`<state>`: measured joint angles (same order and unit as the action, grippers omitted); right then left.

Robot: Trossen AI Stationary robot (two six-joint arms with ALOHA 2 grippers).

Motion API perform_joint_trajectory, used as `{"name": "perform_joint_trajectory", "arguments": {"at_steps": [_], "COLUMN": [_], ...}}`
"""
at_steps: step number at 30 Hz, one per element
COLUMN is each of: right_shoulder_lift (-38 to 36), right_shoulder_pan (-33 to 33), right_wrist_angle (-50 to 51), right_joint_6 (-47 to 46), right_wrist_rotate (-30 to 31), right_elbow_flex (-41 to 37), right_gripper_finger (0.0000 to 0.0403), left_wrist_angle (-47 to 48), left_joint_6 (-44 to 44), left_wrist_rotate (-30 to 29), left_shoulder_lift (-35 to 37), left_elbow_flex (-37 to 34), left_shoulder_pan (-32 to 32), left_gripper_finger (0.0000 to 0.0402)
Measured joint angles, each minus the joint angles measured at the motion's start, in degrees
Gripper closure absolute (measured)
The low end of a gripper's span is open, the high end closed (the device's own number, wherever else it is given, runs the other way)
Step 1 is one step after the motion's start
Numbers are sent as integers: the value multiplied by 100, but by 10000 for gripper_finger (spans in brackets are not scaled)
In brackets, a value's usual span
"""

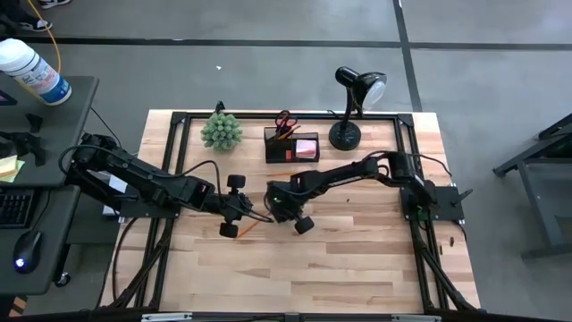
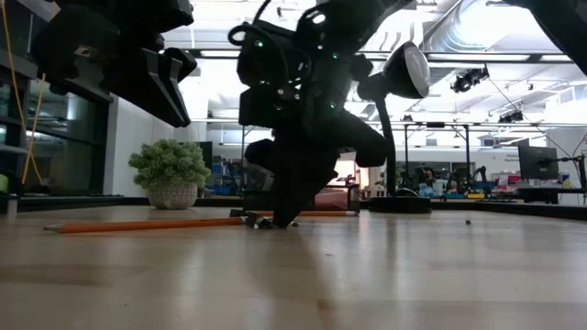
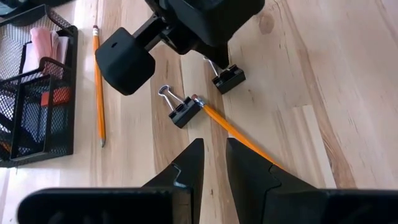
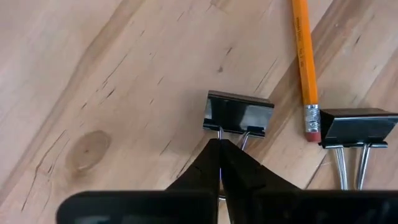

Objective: Pick and place office supplies into organizer
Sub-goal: Put the right black binder clip into the black desk organizer

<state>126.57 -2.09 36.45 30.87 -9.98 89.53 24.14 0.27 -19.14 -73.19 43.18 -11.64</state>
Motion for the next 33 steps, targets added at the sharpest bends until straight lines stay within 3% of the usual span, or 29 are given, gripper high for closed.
{"name": "perform_joint_trajectory", "arguments": {"at_steps": [8,15,24,33], "right_shoulder_lift": [60,51,34,27], "right_shoulder_pan": [200,346,1008,1704], "right_wrist_angle": [879,1372,1131,570], "right_joint_6": [34,196,403,560], "right_wrist_rotate": [628,779,1425,1404], "right_elbow_flex": [769,1327,1539,1543], "right_gripper_finger": [403,403,403,403], "left_wrist_angle": [264,523,564,564], "left_joint_6": [81,79,79,74], "left_wrist_rotate": [63,67,63,139], "left_shoulder_lift": [0,0,0,0], "left_elbow_flex": [0,0,0,0], "left_shoulder_pan": [-2,-2,-2,0], "left_gripper_finger": [344,344,344,344]}}
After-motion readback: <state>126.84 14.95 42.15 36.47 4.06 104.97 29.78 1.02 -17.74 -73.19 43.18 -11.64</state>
